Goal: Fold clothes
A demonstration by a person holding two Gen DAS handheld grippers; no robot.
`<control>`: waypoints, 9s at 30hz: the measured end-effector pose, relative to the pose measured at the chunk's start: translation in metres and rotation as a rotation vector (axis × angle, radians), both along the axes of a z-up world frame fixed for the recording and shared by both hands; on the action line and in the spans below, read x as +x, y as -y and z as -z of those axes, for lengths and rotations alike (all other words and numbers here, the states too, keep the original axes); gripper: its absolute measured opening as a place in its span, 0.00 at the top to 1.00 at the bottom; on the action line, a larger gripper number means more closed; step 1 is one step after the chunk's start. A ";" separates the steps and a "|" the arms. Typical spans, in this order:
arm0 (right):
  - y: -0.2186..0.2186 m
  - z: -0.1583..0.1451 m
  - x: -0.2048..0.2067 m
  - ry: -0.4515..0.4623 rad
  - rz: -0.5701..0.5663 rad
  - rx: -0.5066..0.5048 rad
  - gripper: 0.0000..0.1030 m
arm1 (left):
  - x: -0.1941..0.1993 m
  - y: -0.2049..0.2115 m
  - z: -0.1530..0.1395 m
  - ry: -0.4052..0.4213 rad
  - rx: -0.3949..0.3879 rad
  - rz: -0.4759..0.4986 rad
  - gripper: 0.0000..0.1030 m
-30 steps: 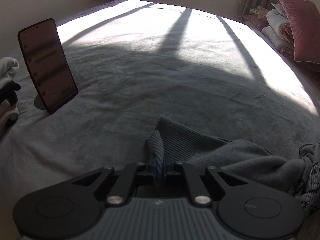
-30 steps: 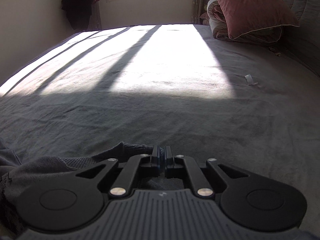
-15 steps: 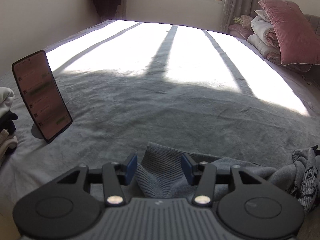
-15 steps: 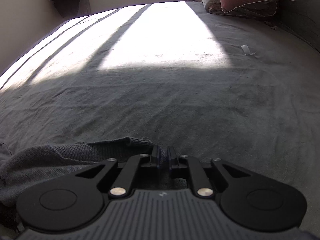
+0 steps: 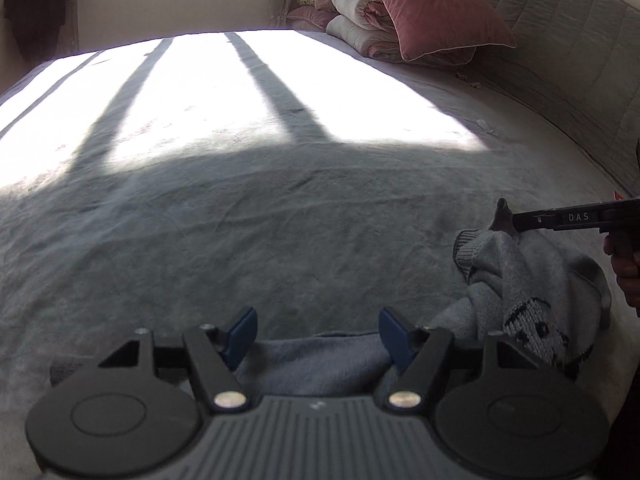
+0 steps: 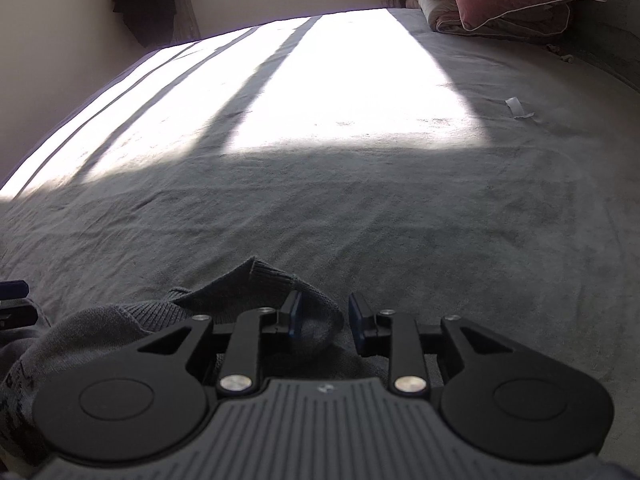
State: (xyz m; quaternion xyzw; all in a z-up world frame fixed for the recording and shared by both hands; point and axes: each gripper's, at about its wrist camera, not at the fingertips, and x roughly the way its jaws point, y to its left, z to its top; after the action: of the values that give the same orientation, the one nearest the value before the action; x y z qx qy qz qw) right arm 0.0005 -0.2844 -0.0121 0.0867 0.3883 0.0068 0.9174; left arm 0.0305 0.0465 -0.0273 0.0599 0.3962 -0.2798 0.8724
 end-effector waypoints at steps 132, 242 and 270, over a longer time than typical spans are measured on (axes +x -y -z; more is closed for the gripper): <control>-0.026 -0.096 0.044 0.372 0.002 -0.082 0.97 | 0.064 0.061 -0.115 0.457 0.015 -0.347 0.88; 0.167 -0.021 0.060 0.203 0.430 0.145 0.98 | -0.058 0.257 -0.038 -0.177 -0.054 0.120 0.95; 0.123 -0.019 0.016 -0.071 0.291 0.290 0.64 | -0.030 0.116 -0.053 -0.122 -0.029 -0.108 0.62</control>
State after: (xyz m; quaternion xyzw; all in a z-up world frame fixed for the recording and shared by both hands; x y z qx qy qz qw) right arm 0.0165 -0.4078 0.0069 0.2731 0.3988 -0.0731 0.8724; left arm 0.0004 -0.0690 0.0261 0.0087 0.4470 -0.2412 0.8613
